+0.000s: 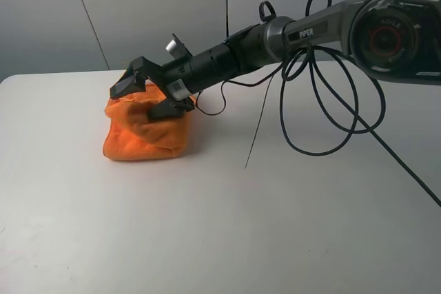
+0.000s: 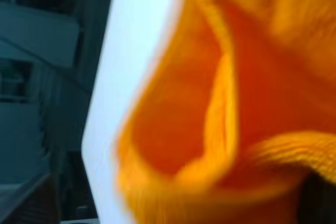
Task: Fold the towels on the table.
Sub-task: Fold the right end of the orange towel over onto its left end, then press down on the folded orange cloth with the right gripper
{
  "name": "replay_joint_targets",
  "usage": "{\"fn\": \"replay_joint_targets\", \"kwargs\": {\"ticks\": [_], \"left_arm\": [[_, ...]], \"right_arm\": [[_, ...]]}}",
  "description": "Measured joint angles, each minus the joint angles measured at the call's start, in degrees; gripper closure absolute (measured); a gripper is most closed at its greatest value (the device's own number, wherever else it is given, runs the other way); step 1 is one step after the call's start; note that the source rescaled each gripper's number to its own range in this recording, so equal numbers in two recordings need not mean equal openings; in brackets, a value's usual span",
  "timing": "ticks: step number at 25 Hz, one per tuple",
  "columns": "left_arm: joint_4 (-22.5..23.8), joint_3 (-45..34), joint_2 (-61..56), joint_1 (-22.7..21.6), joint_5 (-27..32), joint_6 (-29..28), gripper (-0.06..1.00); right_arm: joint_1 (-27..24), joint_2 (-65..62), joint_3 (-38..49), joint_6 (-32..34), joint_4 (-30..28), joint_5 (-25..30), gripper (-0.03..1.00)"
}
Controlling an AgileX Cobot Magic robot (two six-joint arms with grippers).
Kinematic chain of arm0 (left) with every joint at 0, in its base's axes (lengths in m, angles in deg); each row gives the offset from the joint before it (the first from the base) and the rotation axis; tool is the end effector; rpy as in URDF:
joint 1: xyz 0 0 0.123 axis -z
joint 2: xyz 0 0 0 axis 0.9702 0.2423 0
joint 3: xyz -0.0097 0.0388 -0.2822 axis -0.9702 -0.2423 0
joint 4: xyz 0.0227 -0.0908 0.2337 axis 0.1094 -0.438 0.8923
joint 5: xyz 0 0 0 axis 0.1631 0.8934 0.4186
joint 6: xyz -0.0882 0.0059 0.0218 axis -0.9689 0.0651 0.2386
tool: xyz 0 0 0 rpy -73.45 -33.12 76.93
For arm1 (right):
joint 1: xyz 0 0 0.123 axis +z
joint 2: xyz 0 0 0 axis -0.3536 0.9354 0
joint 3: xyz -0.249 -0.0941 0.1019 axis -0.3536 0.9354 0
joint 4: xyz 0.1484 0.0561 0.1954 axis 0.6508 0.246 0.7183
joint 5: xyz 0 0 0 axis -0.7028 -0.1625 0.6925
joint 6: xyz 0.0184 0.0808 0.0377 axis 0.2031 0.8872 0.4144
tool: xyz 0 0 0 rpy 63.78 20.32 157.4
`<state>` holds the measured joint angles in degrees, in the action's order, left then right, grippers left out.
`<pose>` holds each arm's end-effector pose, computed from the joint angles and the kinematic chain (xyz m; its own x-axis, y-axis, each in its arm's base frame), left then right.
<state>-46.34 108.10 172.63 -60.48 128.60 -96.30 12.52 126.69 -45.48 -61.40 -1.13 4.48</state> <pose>0.3142 -0.0633 0.3646 -0.6478 0.2000 -0.7351 0.0922 0.9784 0.1849 0.3753 0.3335 0.1109 -0.9439 -0.2074 -0.2570 -0.3189 0.3704 0.8724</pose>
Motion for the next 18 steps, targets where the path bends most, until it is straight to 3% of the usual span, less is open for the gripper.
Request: {"fn": "replay_joint_targets", "kwargs": {"ticks": [6, 9, 13, 18], "left_arm": [[0.0, 0.2, 0.0, 0.0, 0.5, 0.1, -0.06], [0.0, 0.2, 0.0, 0.0, 1.1, 0.3, -0.06], [0.0, 0.2, 0.0, 0.0, 1.9, 1.0, -0.06], [-0.1, 0.2, 0.0, 0.0, 3.1, 1.6, -0.06]], "right_arm": [[1.1, -3.5, 0.0, -1.5, 0.0, 0.8, -0.03], [1.4, -4.6, 0.0, -3.2, -2.8, 1.0, -0.03], [1.4, -8.2, 0.0, -3.2, -16.2, -0.4, -0.03], [1.3, -12.7, 0.0, 5.6, -36.2, -2.0, -0.03]]}}
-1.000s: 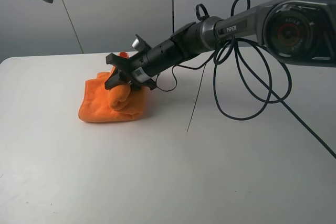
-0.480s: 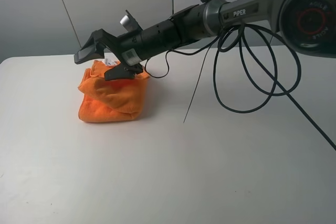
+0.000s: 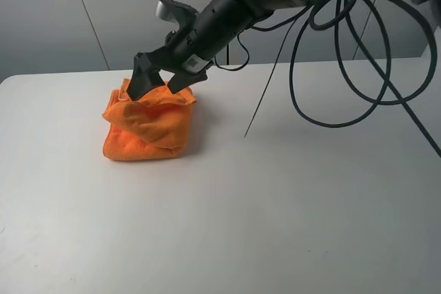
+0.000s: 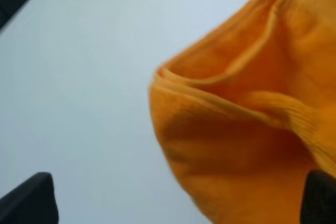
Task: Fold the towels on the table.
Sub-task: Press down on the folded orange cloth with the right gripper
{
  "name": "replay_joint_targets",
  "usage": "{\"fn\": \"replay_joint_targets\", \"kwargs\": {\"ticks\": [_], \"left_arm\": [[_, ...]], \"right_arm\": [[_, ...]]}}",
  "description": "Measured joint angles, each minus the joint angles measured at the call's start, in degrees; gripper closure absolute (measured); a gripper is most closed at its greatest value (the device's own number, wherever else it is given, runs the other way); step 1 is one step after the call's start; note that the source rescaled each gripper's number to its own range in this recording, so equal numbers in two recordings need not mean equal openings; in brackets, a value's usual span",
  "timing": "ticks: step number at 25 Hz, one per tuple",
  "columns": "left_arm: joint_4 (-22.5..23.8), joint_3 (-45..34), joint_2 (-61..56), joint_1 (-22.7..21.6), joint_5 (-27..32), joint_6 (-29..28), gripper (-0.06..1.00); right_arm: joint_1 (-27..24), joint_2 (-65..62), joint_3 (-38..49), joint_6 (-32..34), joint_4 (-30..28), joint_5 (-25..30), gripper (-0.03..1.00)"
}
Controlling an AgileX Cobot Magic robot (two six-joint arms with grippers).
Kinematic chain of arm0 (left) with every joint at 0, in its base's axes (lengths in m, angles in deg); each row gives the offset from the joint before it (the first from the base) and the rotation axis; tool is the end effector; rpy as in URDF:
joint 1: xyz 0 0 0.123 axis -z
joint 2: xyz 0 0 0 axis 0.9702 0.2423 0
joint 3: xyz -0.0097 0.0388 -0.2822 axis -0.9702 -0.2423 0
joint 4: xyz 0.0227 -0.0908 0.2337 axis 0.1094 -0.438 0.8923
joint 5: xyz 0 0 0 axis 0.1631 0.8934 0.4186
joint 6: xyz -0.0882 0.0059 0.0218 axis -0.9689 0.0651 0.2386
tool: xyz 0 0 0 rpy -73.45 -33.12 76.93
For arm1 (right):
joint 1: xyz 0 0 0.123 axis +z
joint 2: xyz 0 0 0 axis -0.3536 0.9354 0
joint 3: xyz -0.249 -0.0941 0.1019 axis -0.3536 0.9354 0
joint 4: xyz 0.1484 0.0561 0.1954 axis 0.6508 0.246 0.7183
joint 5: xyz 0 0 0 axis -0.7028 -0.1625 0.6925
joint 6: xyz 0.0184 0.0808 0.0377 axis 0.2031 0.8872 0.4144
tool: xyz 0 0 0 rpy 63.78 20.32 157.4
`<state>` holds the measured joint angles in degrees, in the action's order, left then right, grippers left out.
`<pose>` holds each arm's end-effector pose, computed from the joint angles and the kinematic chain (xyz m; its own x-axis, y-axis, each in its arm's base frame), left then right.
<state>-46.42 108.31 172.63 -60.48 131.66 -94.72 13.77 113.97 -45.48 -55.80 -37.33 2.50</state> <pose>0.3114 -0.0612 0.3625 -0.6813 0.2219 -0.6976 0.1002 0.9722 0.2115 0.3609 0.3118 0.1823 -0.6870 -0.5456 -0.4800 -0.7261 0.4883 0.4841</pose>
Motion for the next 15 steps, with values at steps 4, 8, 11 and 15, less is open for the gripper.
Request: {"fn": "replay_joint_targets", "kwargs": {"ticks": [4, 8, 11, 15], "left_arm": [[0.0, 0.0, -0.1, 0.0, 1.1, 0.0, -0.06], [-0.4, 0.0, -1.2, 0.0, 1.6, 0.0, -0.06], [-0.6, 0.1, -1.9, 0.0, 1.9, 0.0, -0.06], [-1.2, 0.1, -1.9, 0.0, 1.9, 0.0, -0.06]], "right_arm": [[-2.1, -1.0, 0.1, 3.5, -7.3, 3.1, -0.03], [-7.3, -1.1, 4.2, -0.1, -0.2, 4.2, -0.03], [-11.4, -1.2, 9.1, -5.6, 7.9, 2.5, -0.03], [-12.9, -1.2, 14.0, -14.6, 18.7, -0.8, -0.03]]}}
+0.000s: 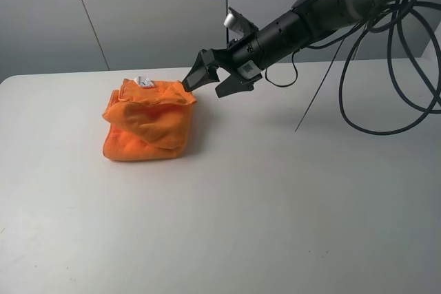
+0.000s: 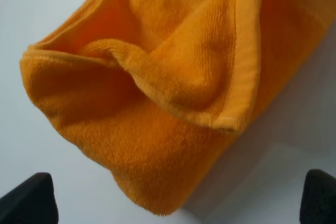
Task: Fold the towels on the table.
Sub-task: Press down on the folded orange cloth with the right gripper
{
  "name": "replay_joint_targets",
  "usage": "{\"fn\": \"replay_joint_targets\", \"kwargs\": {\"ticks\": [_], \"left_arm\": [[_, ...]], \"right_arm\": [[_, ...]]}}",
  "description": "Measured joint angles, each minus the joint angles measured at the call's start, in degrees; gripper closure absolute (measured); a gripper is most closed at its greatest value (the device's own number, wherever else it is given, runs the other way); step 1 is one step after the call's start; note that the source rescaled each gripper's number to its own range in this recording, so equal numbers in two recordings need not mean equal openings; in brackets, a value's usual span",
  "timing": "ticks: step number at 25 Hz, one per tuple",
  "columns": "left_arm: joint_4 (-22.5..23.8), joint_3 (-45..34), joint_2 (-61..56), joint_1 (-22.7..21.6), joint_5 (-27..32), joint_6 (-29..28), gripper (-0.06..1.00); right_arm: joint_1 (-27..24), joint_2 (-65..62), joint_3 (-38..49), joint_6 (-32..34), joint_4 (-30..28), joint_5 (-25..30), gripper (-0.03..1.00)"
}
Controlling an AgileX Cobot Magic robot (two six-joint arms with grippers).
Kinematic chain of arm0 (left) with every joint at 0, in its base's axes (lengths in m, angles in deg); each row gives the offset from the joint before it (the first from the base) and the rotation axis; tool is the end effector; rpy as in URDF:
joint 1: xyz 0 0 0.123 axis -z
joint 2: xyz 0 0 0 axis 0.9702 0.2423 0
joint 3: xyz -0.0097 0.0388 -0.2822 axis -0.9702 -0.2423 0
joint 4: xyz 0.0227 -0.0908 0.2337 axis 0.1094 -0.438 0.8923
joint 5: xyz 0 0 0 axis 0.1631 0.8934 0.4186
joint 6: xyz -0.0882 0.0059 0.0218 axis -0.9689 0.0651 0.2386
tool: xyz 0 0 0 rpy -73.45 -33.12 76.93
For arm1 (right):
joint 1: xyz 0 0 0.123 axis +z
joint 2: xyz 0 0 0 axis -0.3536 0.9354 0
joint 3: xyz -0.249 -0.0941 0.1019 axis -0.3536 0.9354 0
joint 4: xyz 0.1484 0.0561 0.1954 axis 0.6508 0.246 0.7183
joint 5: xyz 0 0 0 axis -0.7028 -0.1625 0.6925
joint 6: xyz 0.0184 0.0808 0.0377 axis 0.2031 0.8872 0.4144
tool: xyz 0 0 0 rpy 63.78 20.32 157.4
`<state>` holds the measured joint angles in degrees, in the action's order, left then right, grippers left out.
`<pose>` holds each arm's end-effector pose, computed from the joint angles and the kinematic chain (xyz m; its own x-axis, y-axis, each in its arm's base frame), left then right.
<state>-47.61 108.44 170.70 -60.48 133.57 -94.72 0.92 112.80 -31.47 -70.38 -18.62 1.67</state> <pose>0.3012 -0.0590 0.3713 -0.6844 0.1989 -0.7015 0.0887 0.9776 0.1907 0.3885 0.2239 0.1449 -0.8435 -0.3080 -0.4401 -0.5357 0.5427 0.6469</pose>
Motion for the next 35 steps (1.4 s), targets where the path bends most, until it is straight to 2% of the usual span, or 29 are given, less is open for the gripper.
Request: {"fn": "replay_joint_targets", "kwargs": {"ticks": [5, 13, 18, 26, 35], "left_arm": [[-0.2, 0.0, -0.3, 0.0, 0.0, 0.0, -0.06], [-0.2, 0.0, -0.3, 0.0, 0.0, 0.0, -0.06], [-0.2, 0.0, -0.3, 0.0, 0.0, 0.0, -0.06], [-0.2, 0.0, -0.3, 0.0, 0.5, 0.0, -0.06], [-0.3, 0.0, -0.3, 0.0, 1.9, 0.0, -0.06]], "right_arm": [[0.0, 1.6, 0.7, -6.0, 11.5, -1.2, -0.03], [0.1, 6.5, 0.7, -5.5, 14.0, -1.5, -0.03], [2.3, 6.7, 0.0, -7.5, 20.0, -2.4, -0.03], [7.8, 6.9, -6.4, -7.8, 21.5, -6.1, -0.03], [12.8, 13.6, -15.8, -4.5, 21.7, -9.6, -0.03]]}}
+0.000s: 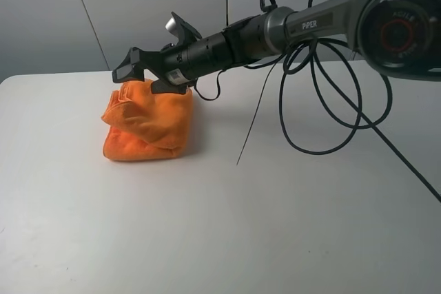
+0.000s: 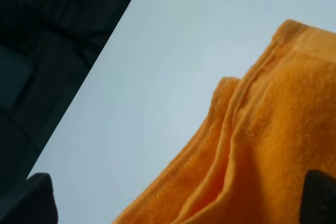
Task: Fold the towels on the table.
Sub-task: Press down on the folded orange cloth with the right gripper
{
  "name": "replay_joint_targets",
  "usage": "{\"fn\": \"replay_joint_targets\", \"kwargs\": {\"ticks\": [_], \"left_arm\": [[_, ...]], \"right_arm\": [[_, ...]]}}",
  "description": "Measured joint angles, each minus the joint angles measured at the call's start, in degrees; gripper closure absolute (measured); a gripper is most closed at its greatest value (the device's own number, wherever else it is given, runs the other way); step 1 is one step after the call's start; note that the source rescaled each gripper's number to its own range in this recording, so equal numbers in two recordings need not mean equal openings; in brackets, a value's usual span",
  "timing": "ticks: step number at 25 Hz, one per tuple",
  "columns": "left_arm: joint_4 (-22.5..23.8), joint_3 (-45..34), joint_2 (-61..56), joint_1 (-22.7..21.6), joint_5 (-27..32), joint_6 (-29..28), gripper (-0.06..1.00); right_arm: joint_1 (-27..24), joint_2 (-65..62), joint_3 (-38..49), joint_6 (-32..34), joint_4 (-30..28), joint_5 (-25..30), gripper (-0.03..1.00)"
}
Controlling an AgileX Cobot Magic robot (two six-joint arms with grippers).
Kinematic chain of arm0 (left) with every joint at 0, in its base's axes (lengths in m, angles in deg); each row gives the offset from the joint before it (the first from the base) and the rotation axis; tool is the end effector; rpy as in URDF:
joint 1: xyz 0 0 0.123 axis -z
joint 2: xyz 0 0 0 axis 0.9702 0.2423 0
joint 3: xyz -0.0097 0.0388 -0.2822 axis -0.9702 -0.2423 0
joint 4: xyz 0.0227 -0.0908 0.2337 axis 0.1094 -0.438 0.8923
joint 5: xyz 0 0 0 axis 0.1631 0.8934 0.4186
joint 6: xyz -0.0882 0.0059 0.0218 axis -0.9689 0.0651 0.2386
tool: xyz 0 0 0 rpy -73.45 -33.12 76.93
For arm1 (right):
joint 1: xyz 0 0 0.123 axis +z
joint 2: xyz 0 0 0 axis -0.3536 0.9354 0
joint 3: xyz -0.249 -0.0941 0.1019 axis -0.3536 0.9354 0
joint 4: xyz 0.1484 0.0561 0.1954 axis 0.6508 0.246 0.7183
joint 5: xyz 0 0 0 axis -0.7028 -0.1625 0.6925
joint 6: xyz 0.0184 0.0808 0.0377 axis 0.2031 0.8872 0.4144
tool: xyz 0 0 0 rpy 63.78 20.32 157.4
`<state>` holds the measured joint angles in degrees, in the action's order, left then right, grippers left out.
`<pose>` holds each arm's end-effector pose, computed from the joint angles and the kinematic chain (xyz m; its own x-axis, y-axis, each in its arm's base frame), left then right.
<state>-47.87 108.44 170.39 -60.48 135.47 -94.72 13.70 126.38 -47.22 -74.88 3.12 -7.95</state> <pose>0.2979 -0.0577 0.3710 -0.7046 0.1926 -0.6829 0.0825 0.9782 0.1907 0.3924 0.3422 0.1184 -0.8476 -0.1286 -0.5148 -0.5150 0.4328 0.7399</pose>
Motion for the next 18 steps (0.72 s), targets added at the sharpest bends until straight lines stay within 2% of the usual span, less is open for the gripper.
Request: {"fn": "replay_joint_targets", "kwargs": {"ticks": [4, 8, 11, 14, 18], "left_arm": [[0.0, 0.0, -0.1, 0.0, 0.3, 0.0, -0.06], [0.0, 0.0, -0.1, 0.0, 0.4, 0.0, -0.06], [0.0, 0.0, -0.1, 0.0, 0.4, 0.0, -0.06], [0.0, 0.0, -0.1, 0.0, 0.6, 0.0, -0.06], [0.0, 0.0, -0.1, 0.0, 0.7, 0.0, -0.06]], "right_arm": [[0.8, 1.5, -1.3, 1.8, -0.4, -0.1, -0.03], [2.1, 2.0, -1.7, 5.1, -5.5, 0.6, -0.03], [3.9, 2.1, -1.7, 5.4, -8.8, 1.4, -0.03], [4.7, 2.1, -1.7, 4.6, -9.3, 1.8, -0.03], [4.8, 2.1, -1.7, 4.0, -14.7, -1.4, -0.03]]}}
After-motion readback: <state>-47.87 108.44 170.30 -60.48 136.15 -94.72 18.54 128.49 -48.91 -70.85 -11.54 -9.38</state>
